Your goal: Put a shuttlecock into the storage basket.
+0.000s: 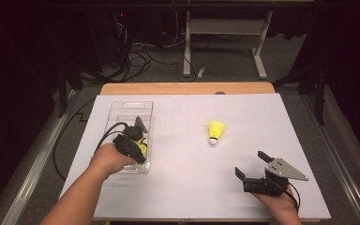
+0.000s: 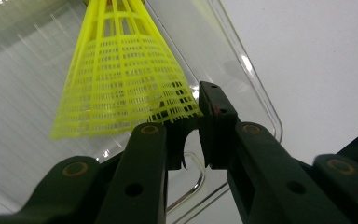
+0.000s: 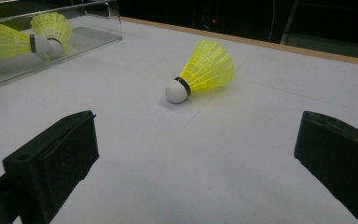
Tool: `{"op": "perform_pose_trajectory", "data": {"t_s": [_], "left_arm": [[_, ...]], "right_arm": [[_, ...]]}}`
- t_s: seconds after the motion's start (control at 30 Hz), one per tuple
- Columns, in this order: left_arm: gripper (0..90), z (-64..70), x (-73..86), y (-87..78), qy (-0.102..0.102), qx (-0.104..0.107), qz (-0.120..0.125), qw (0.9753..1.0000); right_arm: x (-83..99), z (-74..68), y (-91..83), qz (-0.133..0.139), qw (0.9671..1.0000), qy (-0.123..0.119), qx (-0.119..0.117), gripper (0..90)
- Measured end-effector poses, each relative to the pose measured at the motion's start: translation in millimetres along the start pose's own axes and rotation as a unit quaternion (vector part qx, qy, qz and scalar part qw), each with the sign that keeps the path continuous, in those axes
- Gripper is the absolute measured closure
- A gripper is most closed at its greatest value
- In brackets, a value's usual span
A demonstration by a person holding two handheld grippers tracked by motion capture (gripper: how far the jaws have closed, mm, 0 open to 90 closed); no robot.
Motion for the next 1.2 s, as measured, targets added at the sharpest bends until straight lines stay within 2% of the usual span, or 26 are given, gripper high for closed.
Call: {"op": "perform_pose_trajectory", "data": {"t_s": [0.6, 0.87, 1.2], "left_arm": [[71.2, -4.2, 5.9, -9.4, -0.009, 0.008, 0.008, 0.9999], [63.4, -3.1, 6.5, -16.2, -0.009, -0.001, 0.008, 0.9999], [54.1, -4.8, 10.4, -29.0, -0.019, -0.007, 0.013, 0.9997]], "right_arm": [[-0.2, -0.8, 0.5, 0.000, 1.0000, -0.001, 0.000, 0.2], [0.0, -0.4, 0.2, 0.000, 1.0000, -0.001, 0.000, 0.3], [-0.1, -0.7, 0.2, 0.000, 1.0000, -0.001, 0.000, 0.3]]}}
Point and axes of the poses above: each handheld gripper's, and its own axes: y roughly forward along the jaws, x roughly out of its underside, z roughly to its right, the point moved 1 cm from there along y, roughly forward along the jaws, and after that the axes turned 4 degrees about -z, right-handed, at the moved point
